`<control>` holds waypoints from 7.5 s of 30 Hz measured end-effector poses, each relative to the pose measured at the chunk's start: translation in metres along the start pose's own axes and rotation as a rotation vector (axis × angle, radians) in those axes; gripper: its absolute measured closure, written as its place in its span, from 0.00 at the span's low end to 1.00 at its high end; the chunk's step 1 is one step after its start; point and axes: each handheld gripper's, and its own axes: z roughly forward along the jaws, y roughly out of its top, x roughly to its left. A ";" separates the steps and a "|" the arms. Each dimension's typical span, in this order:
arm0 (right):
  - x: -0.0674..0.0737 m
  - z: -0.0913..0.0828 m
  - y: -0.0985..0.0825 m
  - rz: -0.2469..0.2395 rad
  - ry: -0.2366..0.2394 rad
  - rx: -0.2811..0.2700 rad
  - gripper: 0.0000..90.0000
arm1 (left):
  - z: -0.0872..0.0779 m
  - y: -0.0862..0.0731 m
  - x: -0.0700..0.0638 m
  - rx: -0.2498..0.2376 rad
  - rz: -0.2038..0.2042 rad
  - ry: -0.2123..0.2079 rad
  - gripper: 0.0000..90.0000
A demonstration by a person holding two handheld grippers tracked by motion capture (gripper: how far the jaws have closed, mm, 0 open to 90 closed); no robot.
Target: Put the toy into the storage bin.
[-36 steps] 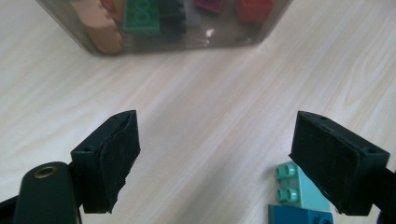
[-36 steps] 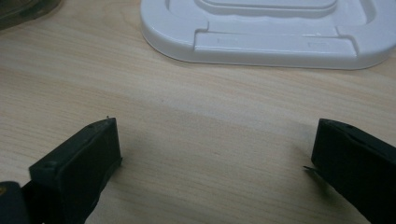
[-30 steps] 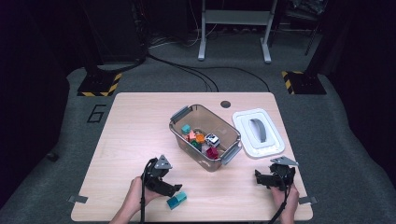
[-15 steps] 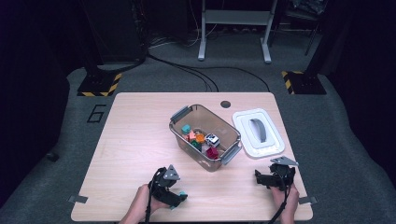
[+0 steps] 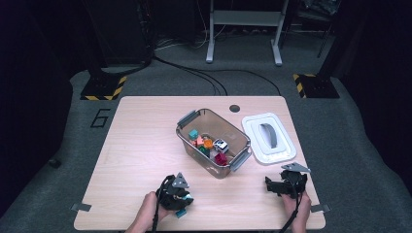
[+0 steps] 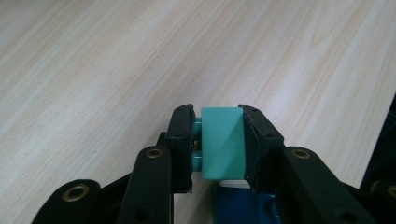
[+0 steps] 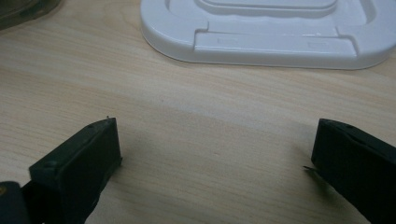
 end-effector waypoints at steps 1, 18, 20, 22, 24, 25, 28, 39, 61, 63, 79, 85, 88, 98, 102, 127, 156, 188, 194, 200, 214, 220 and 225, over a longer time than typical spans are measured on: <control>0.000 0.000 0.000 0.002 0.000 -0.001 0.01 | 0.000 0.000 0.001 -0.005 -0.007 0.004 0.75; 0.000 0.000 0.000 0.001 0.000 0.000 0.01 | -0.008 0.005 0.025 -0.051 -0.052 0.053 0.75; 0.000 0.000 0.000 0.000 0.000 0.000 0.01 | -0.010 0.006 0.029 -0.050 -0.056 0.059 0.75; 0.000 0.000 0.000 0.000 0.000 0.000 0.01 | -0.012 0.007 0.033 -0.066 -0.064 0.071 0.75; 0.000 0.000 0.000 0.000 0.001 0.000 0.01 | -0.014 0.009 0.037 -0.071 -0.067 0.078 0.75; 0.000 0.000 0.000 0.003 0.000 -0.001 0.01 | -0.015 0.009 0.038 -0.071 -0.071 0.081 0.75; 0.000 0.000 0.000 -0.001 0.001 0.000 0.01 | -0.018 0.011 0.044 -0.076 -0.071 0.094 0.75; 0.000 0.000 0.000 0.000 0.001 0.000 0.01 | -0.032 0.016 0.064 -0.116 -0.101 0.139 0.75; 0.000 0.000 0.000 0.000 0.001 0.000 0.01 | -0.079 0.046 0.098 -0.203 -0.134 0.225 0.75; 0.000 0.000 0.000 0.007 0.001 -0.003 0.01 | -0.088 0.054 0.100 -0.216 -0.131 0.240 0.75; 0.000 0.000 0.000 0.007 0.001 -0.005 0.01 | -0.108 0.115 0.102 -0.251 -0.071 0.288 0.75; 0.000 0.000 0.000 0.006 0.003 -0.002 0.01 | -0.098 0.134 0.099 -0.246 -0.056 0.257 0.75; 0.000 0.000 0.000 0.006 0.003 -0.002 0.01 | -0.090 0.141 0.098 -0.240 -0.056 0.240 0.75; 0.000 0.000 0.000 0.007 0.005 -0.001 0.01 | -0.055 0.152 0.093 -0.143 -0.044 0.178 0.74; 0.000 0.000 0.000 0.007 0.005 -0.001 0.01 | -0.048 0.151 0.094 -0.107 -0.055 0.160 0.74; 0.000 0.000 0.000 0.008 0.005 -0.001 0.01 | -0.088 0.101 0.077 -0.186 -0.083 0.205 0.17; 0.000 0.000 0.000 0.007 0.000 -0.003 0.01 | -0.044 -0.002 0.038 -0.119 -0.141 0.113 0.14; 0.000 0.000 0.000 0.007 0.000 -0.004 0.01 | -0.022 -0.055 0.004 -0.041 -0.115 0.093 0.17; 0.000 0.000 0.000 0.008 -0.001 -0.003 0.01 | -0.031 -0.066 0.012 -0.043 -0.132 0.130 0.17; 0.000 0.000 0.000 0.002 -0.001 -0.002 0.01 | -0.040 -0.073 0.009 -0.040 -0.136 0.140 0.17; 0.000 0.000 0.000 0.002 -0.003 -0.005 0.01 | -0.048 -0.087 0.012 -0.027 -0.162 0.151 0.18; 0.000 0.000 0.000 0.001 -0.002 -0.002 0.01 | -0.052 -0.092 0.015 -0.022 -0.173 0.163 0.18; 0.000 0.000 0.000 0.002 -0.002 -0.002 0.01 | -0.045 -0.088 0.019 -0.029 -0.174 0.162 0.18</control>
